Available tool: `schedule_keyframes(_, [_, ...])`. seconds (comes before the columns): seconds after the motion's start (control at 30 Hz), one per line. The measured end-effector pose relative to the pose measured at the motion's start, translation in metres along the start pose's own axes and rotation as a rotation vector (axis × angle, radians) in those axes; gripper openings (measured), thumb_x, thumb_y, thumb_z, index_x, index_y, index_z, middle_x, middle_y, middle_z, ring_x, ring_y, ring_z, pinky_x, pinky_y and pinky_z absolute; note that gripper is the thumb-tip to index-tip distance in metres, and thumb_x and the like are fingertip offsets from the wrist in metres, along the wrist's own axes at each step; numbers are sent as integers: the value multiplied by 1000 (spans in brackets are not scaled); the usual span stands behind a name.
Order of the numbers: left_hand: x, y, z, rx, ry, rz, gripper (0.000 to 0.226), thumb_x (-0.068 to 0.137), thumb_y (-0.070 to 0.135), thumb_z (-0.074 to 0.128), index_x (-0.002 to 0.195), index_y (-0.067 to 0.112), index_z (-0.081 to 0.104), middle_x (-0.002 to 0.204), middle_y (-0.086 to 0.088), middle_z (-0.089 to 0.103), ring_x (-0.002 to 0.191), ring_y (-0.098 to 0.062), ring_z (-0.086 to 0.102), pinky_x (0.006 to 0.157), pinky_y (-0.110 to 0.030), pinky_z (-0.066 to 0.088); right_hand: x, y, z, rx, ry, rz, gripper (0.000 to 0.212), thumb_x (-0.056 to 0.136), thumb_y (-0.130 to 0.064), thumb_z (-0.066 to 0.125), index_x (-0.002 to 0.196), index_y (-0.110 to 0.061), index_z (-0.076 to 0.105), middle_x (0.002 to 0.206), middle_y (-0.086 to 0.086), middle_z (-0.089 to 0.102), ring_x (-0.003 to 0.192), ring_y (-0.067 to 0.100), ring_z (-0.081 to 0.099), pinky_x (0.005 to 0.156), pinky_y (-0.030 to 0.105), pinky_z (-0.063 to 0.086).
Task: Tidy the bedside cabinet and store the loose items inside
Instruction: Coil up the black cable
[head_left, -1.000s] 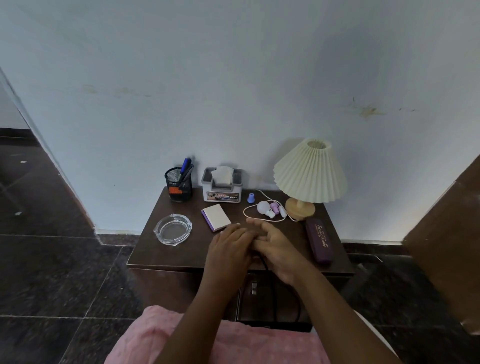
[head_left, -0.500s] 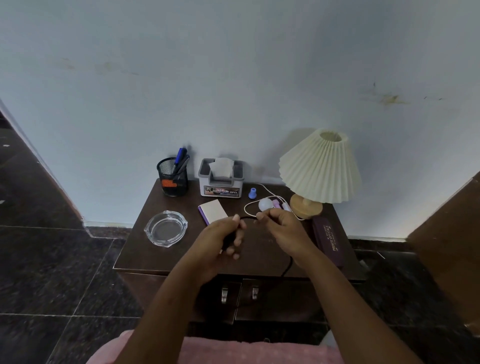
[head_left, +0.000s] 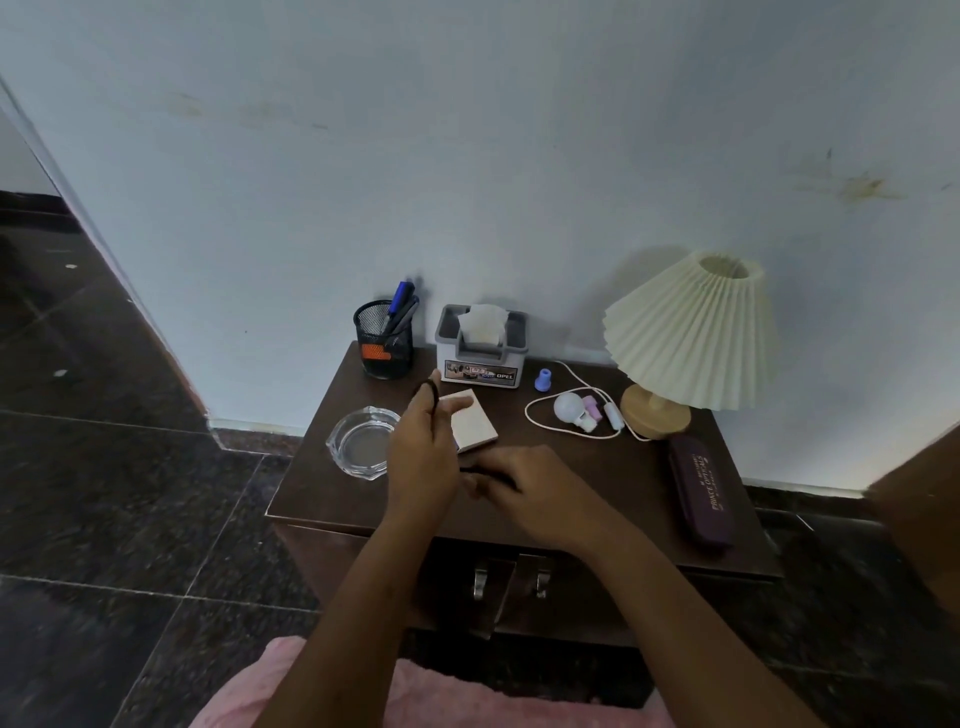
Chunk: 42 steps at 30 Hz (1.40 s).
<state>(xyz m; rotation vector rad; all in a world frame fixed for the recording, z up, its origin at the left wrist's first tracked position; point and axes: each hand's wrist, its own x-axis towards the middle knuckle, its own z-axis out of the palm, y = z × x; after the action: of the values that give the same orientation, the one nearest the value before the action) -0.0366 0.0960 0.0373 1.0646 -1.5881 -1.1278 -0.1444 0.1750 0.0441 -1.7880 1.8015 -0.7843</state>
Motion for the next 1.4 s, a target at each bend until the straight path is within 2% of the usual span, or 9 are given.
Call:
schedule_keyframes(0.13, [0, -4, 8, 113, -290, -174, 28, 96, 6, 44, 120, 3, 58, 115, -12, 66, 101, -20, 63, 94, -32, 50, -11, 9, -26, 32, 212, -16, 9, 88, -28, 61, 86, -24, 69, 72, -22, 64, 74, -6, 58, 70, 11, 37])
schedule_keyframes(0.27, [-19, 11, 20, -131, -666, -413, 23, 100, 15, 39, 104, 10, 61, 80, -6, 67, 42, -5, 54, 48, -15, 45, -18, 24, -45, 135, 397, 47, 12, 81, -22, 70, 72, -30, 69, 70, -21, 66, 73, -6, 60, 87, 23, 37])
schedule_keyframes(0.43, [-26, 25, 14, -581, -877, -576, 40, 102, 23, 30, 120, -2, 55, 44, 2, 41, 27, -4, 24, 58, -24, 55, -15, 31, -49, 309, 585, 94, 20, 81, -21, 72, 67, -34, 66, 68, -20, 66, 63, -8, 56, 62, 6, 42])
schedule_keyframes(0.67, [-19, 33, -2, -835, -889, -572, 42, 99, 28, 29, 122, 8, 58, 38, 6, 34, 24, -2, 24, 57, -20, 52, -3, 34, -23, 438, 491, 266, 27, 93, -32, 55, 78, -16, 70, 66, -4, 63, 67, -2, 47, 71, 25, 41])
schedule_keyframes(0.87, [-9, 32, 7, -987, -322, -389, 34, 102, 23, 26, 117, 10, 54, 39, 4, 34, 33, -8, 36, 70, -23, 55, 1, 13, 6, 295, 103, 186, 30, 98, -24, 45, 73, -22, 60, 61, -13, 55, 55, -5, 48, 63, 23, 37])
schedule_keyframes(1.1, [1, 9, -1, -190, -176, 30, 24, 102, 21, 31, 107, 31, 52, 62, 10, 53, 86, -15, 70, 83, -31, 51, -2, -1, -8, 73, 6, 46, 27, 91, -30, 58, 65, -24, 58, 58, -10, 50, 55, -1, 45, 55, 15, 32])
schedule_keyframes(1.23, [-2, 2, 0, 238, -356, -36, 29, 100, 18, 39, 125, 14, 52, 112, -24, 60, 96, -34, 63, 81, -40, 52, -12, 10, -36, 200, 263, 70, 24, 83, -28, 69, 61, -28, 60, 53, -17, 54, 54, -2, 48, 66, 7, 35])
schedule_keyframes(1.33, [-14, 12, 8, -67, -650, -356, 31, 101, 18, 37, 126, 13, 53, 88, -19, 62, 48, -11, 57, 43, -21, 46, -14, 22, -44, 228, 397, 113, 16, 82, -24, 71, 67, -20, 66, 60, -17, 59, 61, -1, 55, 81, 27, 37])
schedule_keyframes(1.4, [-20, 17, 12, -191, -755, -426, 26, 102, 21, 33, 109, 9, 56, 68, -5, 55, 34, -4, 39, 36, -15, 33, -14, 26, -45, 258, 485, 116, 17, 81, -23, 72, 66, -28, 66, 63, -19, 63, 64, -4, 56, 73, 17, 41])
